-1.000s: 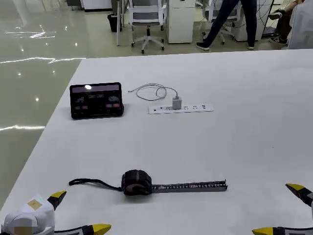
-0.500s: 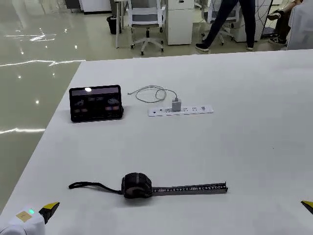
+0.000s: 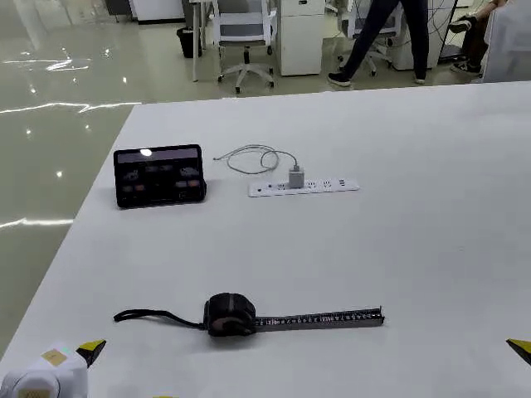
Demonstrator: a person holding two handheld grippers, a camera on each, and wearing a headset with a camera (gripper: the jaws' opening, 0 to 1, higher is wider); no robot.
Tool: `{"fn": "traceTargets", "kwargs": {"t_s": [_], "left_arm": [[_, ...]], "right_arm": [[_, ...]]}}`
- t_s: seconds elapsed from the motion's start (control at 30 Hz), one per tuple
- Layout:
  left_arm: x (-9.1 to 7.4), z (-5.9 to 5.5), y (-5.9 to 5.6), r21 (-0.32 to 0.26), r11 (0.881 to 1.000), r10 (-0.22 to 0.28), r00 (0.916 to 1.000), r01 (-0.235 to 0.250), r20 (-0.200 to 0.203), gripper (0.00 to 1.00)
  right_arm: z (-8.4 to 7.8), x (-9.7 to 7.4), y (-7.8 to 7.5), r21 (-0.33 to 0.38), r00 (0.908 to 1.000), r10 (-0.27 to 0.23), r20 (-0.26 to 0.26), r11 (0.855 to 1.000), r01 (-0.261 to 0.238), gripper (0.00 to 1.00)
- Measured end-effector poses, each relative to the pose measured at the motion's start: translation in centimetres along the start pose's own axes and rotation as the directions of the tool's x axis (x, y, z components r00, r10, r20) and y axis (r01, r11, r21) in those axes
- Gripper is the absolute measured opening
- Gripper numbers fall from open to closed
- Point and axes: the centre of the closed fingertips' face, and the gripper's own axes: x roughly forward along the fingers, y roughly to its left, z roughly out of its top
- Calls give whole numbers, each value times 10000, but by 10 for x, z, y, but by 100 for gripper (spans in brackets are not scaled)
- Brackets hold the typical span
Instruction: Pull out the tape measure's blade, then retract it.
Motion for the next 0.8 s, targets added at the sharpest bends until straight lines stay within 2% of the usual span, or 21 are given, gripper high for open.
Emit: {"fn": "traceTargets", "kwargs": {"t_s": [0.17, 0.27, 0.37, 0.5, 0.57, 0.63, 0.67, 0.7, 0.73, 0.77, 0.8], "left_arm": [[17, 15, -11, -15, 10000, -11, 10000, 11, 25, 100], [33, 30, -17, -69, 10000, 52, 10000, -52, 57, 100], [50, 43, -26, -172, 9998, 42, 10000, -41, 46, 100], [72, 56, -37, -215, 9998, 58, 9999, -56, 116, 100], [83, 61, -40, -155, 9995, 292, 9995, -291, 82, 100], [93, 68, -41, -304, 9980, 555, 9982, -548, 216, 100], [97, 70, -41, -358, 9970, 693, 9971, -682, 303, 100], [102, 75, -36, -243, 9931, 1155, 9917, -1143, 562, 100], [105, 76, -33, -223, 9896, 1430, 9875, -1418, 657, 100], [108, 74, -33, -337, 9875, 1557, 9859, -1538, 621, 100], [110, 73, -32, -510, 9839, 1741, 9827, -1710, 628, 100]], "right_arm": [[5, 10, 1, -300, 9997, 147, -208, 9994, -153, 100], [10, 20, 2, -642, 9987, 304, -409, 9974, -330, 100], [14, 31, 4, -946, 9948, 699, -743, 9926, -768, 100], [25, 45, 1, -1317, 9924, 914, -826, 9861, -1017, 100], [30, 53, -2, -1508, 9893, 1067, -990, 9811, -1209, 100], [34, 59, -4, -1750, 9861, 1201, -1146, 9747, -1390, 100], [33, 61, -2, -1911, 9801, 1419, -1386, 9673, -1671, 100], [30, 63, 1, -2096, 9703, 1607, -1808, 9576, -1976, 100], [29, 65, -1, -2244, 9661, 1567, -2051, 9533, -2022, 100], [34, 69, -3, -2519, 9673, 1604, -1963, 9452, -2078, 100], [35, 70, -3, -2547, 9642, 1711, -2026, 9415, -2206, 100]]}}
